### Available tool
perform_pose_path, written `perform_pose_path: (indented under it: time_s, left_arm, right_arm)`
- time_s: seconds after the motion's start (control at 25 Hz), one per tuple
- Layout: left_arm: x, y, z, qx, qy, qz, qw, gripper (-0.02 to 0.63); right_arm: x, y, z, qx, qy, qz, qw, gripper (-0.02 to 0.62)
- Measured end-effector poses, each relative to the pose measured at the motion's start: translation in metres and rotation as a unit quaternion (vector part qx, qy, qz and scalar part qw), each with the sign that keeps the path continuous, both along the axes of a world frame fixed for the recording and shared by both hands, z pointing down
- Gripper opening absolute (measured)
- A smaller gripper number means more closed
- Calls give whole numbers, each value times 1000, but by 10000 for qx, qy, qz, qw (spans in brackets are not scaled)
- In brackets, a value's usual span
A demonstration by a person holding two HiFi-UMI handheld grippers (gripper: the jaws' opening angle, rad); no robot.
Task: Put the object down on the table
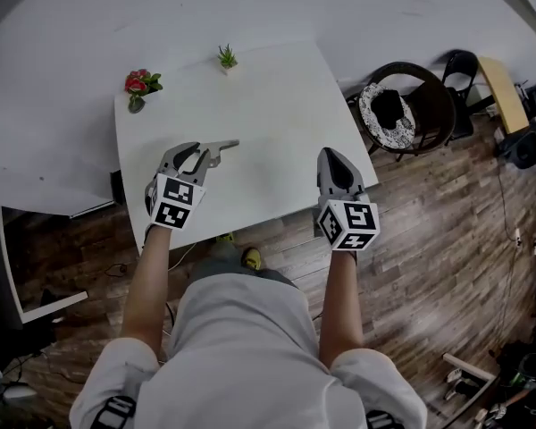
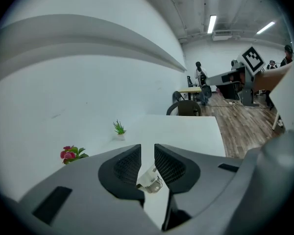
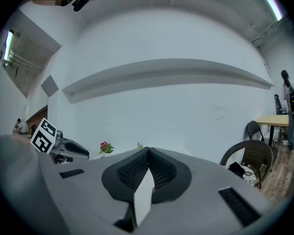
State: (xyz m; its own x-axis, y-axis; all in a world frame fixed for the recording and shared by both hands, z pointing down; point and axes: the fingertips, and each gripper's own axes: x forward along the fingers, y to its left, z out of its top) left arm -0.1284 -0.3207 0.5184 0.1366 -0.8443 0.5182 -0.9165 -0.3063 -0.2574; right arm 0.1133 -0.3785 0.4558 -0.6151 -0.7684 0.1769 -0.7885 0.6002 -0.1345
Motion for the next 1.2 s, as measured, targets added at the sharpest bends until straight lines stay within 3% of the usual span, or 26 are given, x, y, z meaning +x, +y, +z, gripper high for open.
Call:
perform_pose_path:
  time_s: [0.48,0.72,1.2]
  left_arm:
    - [-29,21,-73,1131,334,-601,9912,32]
    - [-48,32,-107,1591,832,-935,9793,23]
    - [-69,49,-133,1992,1067,-1215,9665,20]
  right_arm:
    - [-12,14,-13,261,91,-132,9995,6]
    - [-12,13,-26,421,115,-135,9990,6]
    - [-10,12,-39,529,73,-131,9985,6]
